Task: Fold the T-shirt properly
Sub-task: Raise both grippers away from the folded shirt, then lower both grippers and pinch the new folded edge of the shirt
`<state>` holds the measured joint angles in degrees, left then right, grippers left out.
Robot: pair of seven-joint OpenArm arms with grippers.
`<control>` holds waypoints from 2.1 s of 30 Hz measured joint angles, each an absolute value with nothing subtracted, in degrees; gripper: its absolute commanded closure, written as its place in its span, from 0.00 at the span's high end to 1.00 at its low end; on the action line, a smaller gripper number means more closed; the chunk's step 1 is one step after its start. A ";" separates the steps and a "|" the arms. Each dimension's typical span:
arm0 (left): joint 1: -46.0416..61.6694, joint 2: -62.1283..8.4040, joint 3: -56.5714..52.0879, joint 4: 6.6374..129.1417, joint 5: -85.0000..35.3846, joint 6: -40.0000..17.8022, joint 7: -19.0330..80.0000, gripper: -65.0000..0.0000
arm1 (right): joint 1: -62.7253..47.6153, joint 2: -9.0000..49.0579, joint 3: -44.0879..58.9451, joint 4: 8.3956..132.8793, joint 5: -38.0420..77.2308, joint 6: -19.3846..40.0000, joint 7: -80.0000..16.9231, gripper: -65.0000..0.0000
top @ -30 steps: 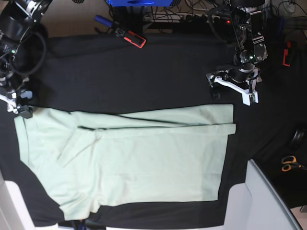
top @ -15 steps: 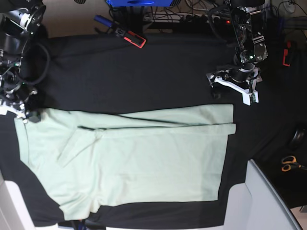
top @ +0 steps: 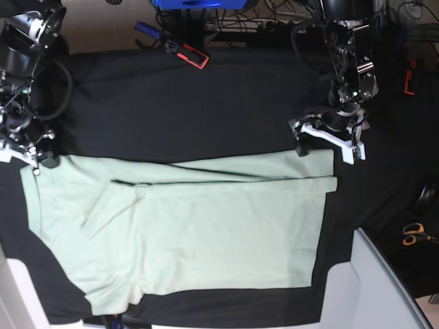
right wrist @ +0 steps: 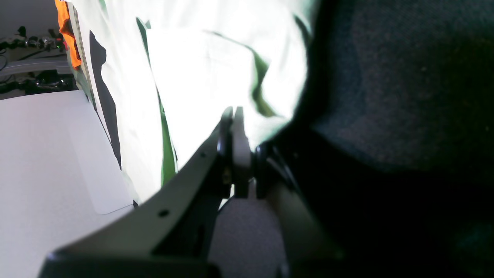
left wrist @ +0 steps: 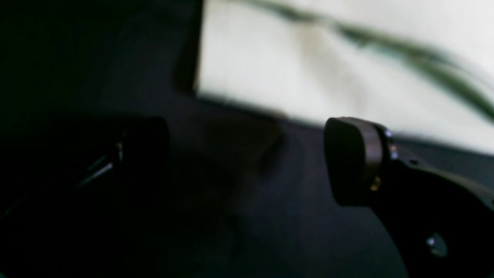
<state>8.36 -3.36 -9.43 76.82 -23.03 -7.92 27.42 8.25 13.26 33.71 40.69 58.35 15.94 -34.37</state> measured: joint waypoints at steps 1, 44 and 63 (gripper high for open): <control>7.99 -3.18 -9.37 76.82 -23.90 -7.94 27.44 0.97 | 8.25 13.28 33.58 40.69 58.35 15.92 -34.39 0.00; 0.12 -0.67 -17.91 62.61 -29.87 -8.82 23.20 0.31 | 8.23 13.28 33.50 40.69 58.37 15.92 -34.52 0.00; 1.83 -1.80 -17.58 62.89 -30.28 -9.45 23.90 0.00 | 8.23 14.57 33.45 41.04 58.33 15.94 -34.98 0.00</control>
